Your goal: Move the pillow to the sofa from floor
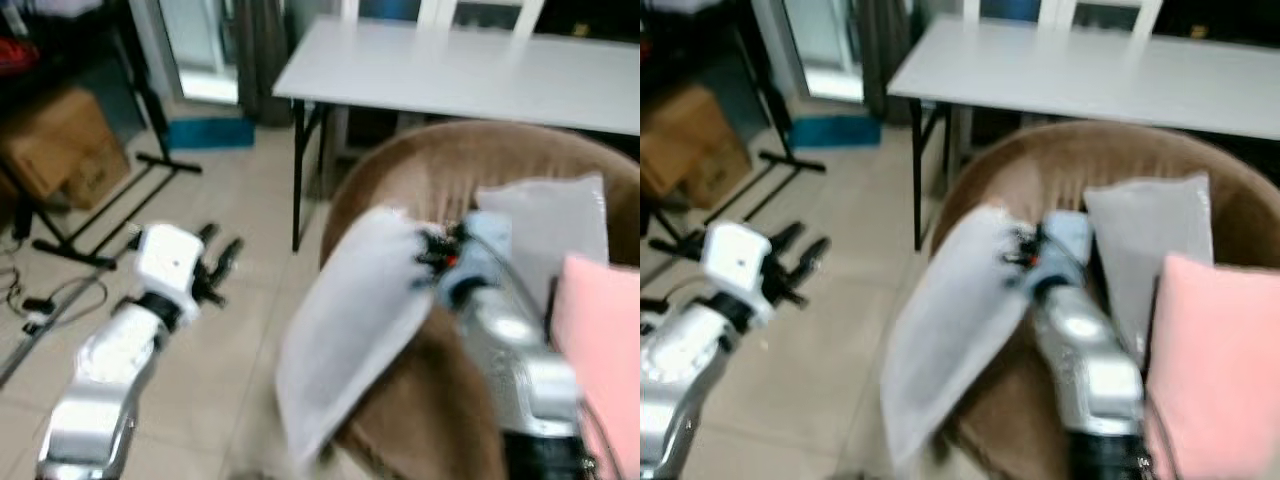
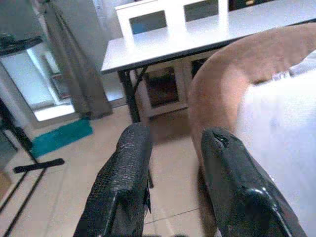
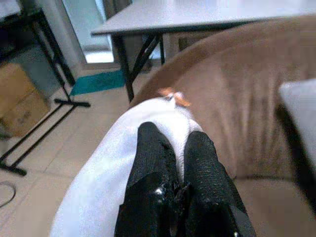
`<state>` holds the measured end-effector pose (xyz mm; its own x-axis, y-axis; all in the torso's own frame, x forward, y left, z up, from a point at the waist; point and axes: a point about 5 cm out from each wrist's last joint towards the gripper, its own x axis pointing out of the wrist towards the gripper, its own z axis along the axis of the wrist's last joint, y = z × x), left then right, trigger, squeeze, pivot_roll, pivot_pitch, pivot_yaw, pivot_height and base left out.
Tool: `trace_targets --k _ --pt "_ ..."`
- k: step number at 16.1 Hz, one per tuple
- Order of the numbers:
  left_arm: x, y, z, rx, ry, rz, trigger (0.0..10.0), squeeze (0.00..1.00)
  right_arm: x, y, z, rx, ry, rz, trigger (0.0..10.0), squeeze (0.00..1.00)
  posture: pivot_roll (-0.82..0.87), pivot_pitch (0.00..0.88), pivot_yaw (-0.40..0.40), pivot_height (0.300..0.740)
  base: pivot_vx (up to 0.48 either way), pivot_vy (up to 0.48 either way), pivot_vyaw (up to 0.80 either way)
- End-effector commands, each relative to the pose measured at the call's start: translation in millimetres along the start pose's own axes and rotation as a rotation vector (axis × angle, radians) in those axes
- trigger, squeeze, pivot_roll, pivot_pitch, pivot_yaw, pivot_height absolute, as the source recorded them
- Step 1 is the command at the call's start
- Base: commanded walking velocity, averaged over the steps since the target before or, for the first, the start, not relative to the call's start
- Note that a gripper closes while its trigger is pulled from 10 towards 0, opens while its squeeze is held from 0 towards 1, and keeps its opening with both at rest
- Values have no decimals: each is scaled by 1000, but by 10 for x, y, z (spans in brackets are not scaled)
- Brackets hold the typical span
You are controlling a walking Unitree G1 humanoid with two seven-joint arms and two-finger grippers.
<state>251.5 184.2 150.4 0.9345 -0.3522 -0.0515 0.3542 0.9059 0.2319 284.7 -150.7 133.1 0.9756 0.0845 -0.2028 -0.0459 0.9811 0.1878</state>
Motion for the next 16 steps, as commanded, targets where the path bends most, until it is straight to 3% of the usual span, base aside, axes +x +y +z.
trace_targets --k 1,5,8,11,13,16 --pt "-29 60 22 14 -2 14 10000 0 8 109 136 5 -70 33 10000 0 19 0 -12 740 368 0 0" --pt "-32 17 16 8 4 -30 10000 0 9 100 145 5 -68 31 10000 0 18 0 -11 740 361 0 -600" --pt "-76 -97 -22 3 30 -143 10000 0 8 71 208 -17 -79 39 10000 0 18 0 -11 740 99 0 0" --pt "-74 -108 -29 5 38 -169 10000 0 -5 33 151 -60 15 102 10000 0 18 0 -11 740 0 0 0" --pt "-77 -123 -37 9 48 -210 10000 0 -25 -62 128 -118 72 140 10000 0 18 0 -11 740 0 0 0" --pt "-85 -143 -52 13 67 -272 10000 0 3 -329 270 -133 47 60 10000 0 12 0 -1 740 0 0 0"
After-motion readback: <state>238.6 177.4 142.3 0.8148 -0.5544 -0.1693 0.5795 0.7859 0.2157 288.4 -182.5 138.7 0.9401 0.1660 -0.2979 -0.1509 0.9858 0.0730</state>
